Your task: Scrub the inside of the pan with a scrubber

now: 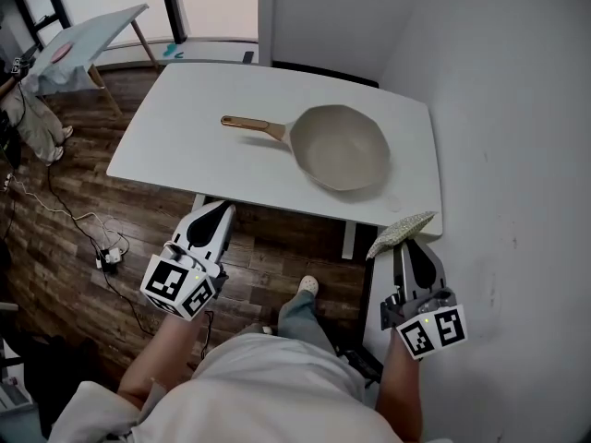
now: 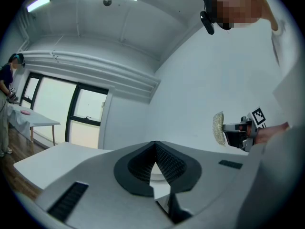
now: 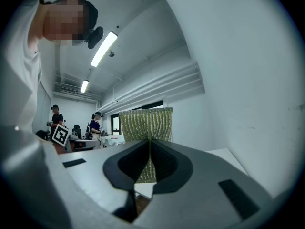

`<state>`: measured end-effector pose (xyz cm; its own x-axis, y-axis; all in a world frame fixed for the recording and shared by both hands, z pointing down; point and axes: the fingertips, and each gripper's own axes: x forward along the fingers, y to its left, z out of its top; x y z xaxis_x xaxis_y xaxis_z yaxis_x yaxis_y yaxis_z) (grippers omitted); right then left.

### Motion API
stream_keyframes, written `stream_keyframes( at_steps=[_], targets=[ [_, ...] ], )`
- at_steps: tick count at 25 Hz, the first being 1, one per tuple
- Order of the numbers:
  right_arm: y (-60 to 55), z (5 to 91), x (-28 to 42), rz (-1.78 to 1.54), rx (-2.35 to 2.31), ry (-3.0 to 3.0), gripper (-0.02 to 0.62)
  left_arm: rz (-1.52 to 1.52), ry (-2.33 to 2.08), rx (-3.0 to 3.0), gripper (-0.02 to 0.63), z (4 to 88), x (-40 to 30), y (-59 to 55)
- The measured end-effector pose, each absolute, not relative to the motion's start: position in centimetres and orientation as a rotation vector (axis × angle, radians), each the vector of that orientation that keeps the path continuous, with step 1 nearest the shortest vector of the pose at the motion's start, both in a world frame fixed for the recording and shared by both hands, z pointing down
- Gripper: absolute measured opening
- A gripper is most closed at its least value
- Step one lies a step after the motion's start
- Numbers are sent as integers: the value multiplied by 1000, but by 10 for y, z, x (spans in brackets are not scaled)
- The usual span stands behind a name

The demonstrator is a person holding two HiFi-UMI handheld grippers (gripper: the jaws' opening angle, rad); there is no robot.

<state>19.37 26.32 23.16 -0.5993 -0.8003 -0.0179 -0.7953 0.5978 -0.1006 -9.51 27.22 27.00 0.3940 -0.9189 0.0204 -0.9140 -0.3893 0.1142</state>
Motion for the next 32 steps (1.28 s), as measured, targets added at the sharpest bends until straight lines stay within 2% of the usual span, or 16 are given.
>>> stream_keyframes(
  at_steps=[17,32],
  targets=[
    [89,239,196,-182,-1146,2846,26,-92,-1839,2455,11,257,-82,142],
    [17,247,223,-235,-1043,2867,26,-146,-1814,2508,11,250,-52,92]
  ],
)
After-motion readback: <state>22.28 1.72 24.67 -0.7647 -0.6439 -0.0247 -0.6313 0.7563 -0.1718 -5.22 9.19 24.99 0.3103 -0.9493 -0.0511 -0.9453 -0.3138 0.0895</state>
